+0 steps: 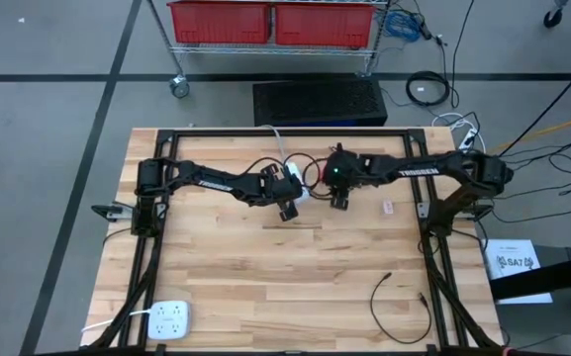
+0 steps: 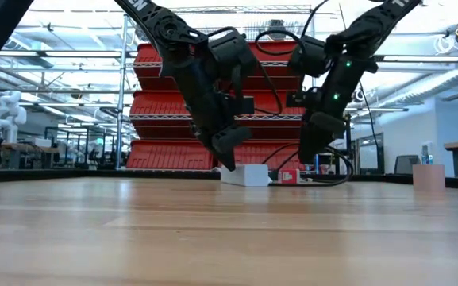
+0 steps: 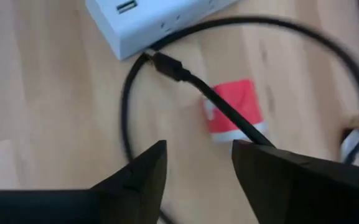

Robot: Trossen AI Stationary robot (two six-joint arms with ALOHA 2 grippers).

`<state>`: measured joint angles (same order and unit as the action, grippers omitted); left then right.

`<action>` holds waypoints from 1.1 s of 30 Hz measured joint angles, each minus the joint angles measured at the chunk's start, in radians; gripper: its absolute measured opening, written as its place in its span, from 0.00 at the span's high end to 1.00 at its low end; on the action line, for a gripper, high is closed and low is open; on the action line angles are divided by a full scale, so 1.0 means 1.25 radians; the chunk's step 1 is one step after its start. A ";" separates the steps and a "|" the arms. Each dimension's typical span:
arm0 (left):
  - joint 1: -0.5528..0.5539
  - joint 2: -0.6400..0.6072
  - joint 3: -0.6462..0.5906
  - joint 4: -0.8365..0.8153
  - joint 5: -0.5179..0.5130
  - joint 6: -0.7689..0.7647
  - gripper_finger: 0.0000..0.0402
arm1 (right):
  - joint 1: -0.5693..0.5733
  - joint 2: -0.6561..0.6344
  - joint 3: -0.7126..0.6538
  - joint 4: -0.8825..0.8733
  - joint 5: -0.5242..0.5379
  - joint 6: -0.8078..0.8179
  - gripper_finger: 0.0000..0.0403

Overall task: Insert USB
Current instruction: Insert the pink charger adapter into the top white outlet extension

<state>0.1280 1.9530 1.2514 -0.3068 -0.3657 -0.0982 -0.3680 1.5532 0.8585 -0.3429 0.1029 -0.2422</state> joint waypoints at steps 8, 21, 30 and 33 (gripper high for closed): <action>0.000 0.000 0.000 0.014 0.024 0.001 0.98 | -0.077 0.034 0.001 0.070 -0.085 -0.113 0.47; 0.000 0.000 0.000 0.010 0.035 0.003 0.98 | -0.094 0.255 0.195 -0.072 -0.093 -0.163 0.49; -0.006 -0.001 0.001 0.009 0.035 0.002 0.98 | -0.067 0.248 0.216 -0.135 -0.120 -0.117 0.70; -0.017 -0.001 0.001 0.013 0.034 0.001 0.98 | -0.053 0.212 0.215 -0.147 -0.132 -0.076 0.70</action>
<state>0.1071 1.9511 1.2526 -0.2911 -0.3228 -0.0968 -0.4338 1.8178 1.1273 -0.5260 -0.0622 -0.3369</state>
